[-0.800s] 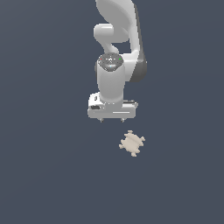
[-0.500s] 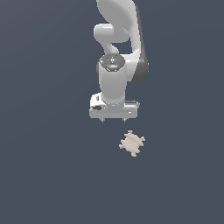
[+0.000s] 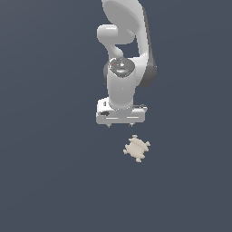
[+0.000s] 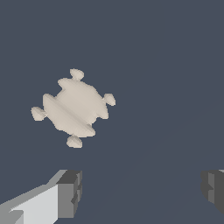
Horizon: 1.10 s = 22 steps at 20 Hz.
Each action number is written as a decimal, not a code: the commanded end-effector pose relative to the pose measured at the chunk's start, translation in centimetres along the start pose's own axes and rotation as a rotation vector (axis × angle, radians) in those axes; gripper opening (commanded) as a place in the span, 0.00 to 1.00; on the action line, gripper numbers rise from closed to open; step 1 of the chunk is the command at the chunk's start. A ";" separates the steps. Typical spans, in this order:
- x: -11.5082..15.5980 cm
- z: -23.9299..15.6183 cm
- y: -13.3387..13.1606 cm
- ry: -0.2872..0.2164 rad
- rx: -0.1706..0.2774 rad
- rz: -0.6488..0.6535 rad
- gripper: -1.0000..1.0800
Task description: Pick up the object and move it to a goal position.
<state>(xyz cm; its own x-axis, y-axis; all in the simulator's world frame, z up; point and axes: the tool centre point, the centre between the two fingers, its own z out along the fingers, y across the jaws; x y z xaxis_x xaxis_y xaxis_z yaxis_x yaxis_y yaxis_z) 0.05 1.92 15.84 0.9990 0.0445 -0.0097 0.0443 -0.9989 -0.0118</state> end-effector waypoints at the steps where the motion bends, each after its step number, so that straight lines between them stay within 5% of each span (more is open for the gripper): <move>1: 0.0 0.5 -0.5 -0.008 -0.014 -0.045 1.00; 22: -0.2 8.6 -8.6 -0.140 -0.224 -0.804 1.00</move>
<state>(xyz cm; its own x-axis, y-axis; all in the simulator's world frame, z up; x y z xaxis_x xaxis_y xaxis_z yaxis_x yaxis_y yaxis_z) -0.63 10.21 7.75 0.6815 0.7052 -0.1955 0.7306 -0.6708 0.1273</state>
